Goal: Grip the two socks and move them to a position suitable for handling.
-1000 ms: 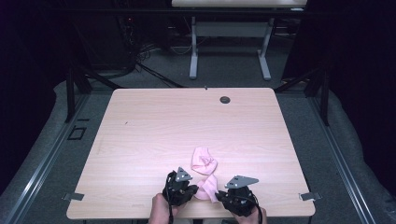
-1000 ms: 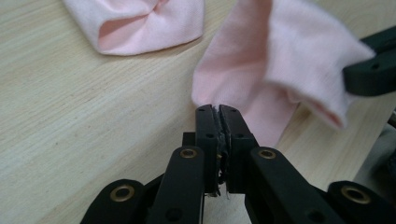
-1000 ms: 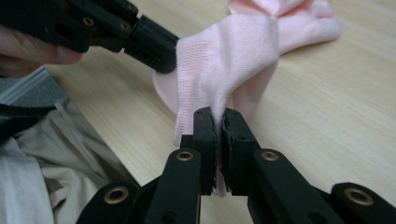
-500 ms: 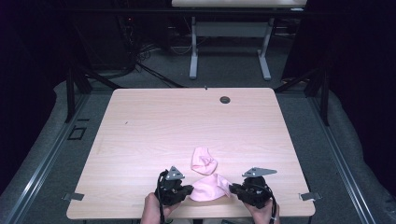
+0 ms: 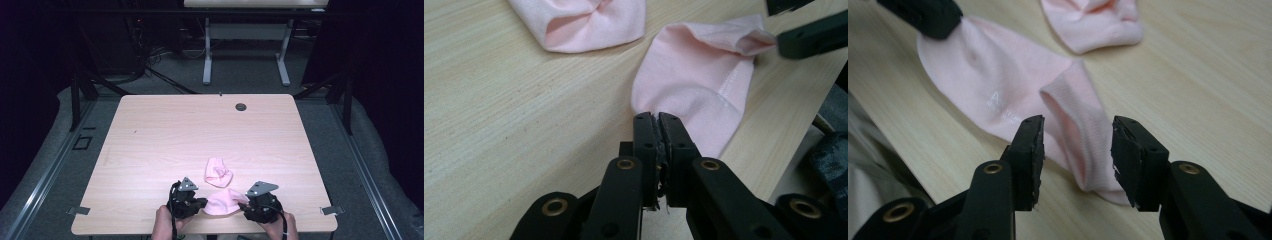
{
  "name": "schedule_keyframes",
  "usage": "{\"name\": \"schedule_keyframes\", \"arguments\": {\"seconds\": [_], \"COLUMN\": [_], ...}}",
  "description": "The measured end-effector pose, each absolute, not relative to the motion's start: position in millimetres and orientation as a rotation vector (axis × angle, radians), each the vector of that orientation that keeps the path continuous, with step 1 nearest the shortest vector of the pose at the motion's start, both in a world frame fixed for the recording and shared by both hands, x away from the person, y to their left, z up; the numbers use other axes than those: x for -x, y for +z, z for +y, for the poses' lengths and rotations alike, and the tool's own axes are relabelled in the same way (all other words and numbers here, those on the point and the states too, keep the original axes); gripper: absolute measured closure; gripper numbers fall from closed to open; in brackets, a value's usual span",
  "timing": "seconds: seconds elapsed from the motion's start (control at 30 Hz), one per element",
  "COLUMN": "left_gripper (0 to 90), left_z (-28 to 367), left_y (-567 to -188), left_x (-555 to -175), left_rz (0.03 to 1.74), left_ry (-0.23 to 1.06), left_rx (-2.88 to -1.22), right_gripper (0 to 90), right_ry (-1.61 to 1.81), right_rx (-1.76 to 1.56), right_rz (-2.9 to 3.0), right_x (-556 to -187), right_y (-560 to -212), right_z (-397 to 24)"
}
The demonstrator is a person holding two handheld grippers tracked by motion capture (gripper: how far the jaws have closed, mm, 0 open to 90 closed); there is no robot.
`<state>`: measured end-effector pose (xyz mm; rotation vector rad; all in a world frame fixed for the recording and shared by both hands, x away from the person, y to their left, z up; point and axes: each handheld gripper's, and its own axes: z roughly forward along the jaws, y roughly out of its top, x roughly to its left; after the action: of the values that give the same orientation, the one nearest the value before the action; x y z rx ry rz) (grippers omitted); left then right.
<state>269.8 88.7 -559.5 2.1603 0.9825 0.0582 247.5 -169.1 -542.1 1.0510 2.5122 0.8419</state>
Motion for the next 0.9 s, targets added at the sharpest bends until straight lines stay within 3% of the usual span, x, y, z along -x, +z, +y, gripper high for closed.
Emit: {"name": "schedule_keyframes", "arguments": {"seconds": [0.07, 0.27, 0.67, 0.9], "left_gripper": [87.3, 87.4, 87.4, 87.4], "left_z": [89, 93, 106, 114], "left_y": [-560, -562, -558, -553], "left_x": [-270, -270, -265, -267], "left_rz": [0.983, 0.983, 0.958, 0.948], "left_ry": [0.056, 0.070, 0.023, 0.013], "left_rx": [-2.163, -2.175, -2.192, -2.214], "right_gripper": [57.7, 86.1, 87.5, 87.1], "right_ry": [0.771, 0.778, 1.034, 0.982], "right_rx": [-1.021, -1.014, -1.283, -1.448], "right_rz": [2.536, 2.538, 2.570, 2.594], "right_x": [-252, -260, -255, -272], "right_y": [-550, -555, -527, -547], "right_z": [-162, -161, -189, -198]}}
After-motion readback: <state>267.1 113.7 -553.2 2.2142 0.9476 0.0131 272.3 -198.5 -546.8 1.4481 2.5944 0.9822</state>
